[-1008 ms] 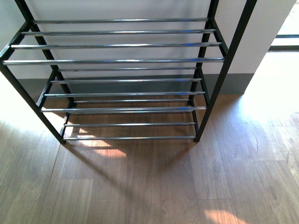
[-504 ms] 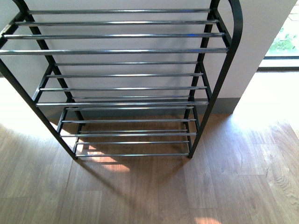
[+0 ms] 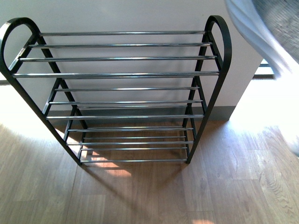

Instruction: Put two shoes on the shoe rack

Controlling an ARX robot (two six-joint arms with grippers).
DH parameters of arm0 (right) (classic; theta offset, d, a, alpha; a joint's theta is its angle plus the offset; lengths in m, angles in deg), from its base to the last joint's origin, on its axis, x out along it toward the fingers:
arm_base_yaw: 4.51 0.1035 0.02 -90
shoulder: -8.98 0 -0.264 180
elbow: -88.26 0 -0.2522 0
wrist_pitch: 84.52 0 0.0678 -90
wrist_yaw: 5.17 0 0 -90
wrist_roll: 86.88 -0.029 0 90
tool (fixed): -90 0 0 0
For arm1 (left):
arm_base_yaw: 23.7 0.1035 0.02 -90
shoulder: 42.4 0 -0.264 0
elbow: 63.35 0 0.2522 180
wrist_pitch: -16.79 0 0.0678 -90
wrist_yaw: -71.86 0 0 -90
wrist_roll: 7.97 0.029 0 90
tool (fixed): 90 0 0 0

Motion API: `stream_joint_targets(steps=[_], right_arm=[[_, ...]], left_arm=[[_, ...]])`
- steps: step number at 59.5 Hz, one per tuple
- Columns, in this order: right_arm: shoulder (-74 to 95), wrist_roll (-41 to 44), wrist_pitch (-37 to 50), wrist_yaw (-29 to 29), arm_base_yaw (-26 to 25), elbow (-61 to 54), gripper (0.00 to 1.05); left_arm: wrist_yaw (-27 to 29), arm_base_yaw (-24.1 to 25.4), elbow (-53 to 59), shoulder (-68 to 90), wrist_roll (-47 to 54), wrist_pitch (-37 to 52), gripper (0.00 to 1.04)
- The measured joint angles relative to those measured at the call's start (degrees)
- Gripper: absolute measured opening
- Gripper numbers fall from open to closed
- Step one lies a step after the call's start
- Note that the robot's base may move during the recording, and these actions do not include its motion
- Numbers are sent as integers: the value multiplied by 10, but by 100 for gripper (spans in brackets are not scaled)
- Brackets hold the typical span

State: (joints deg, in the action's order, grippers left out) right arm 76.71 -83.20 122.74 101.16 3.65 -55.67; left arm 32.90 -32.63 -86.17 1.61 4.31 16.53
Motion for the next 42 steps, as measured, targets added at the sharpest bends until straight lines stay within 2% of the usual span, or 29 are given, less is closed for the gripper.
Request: stream_joint_targets(steps=[10,31,42], right_arm=[[140,0,-57,-82,41,138,1],[347,-49,-157,-166,97,356,1],[449,-103,-215,-198,111,478,1]], left_arm=[[0,0,0,0,0,0,2],[0,0,0,0,0,0,2],[0,0,0,0,0,0,2]])
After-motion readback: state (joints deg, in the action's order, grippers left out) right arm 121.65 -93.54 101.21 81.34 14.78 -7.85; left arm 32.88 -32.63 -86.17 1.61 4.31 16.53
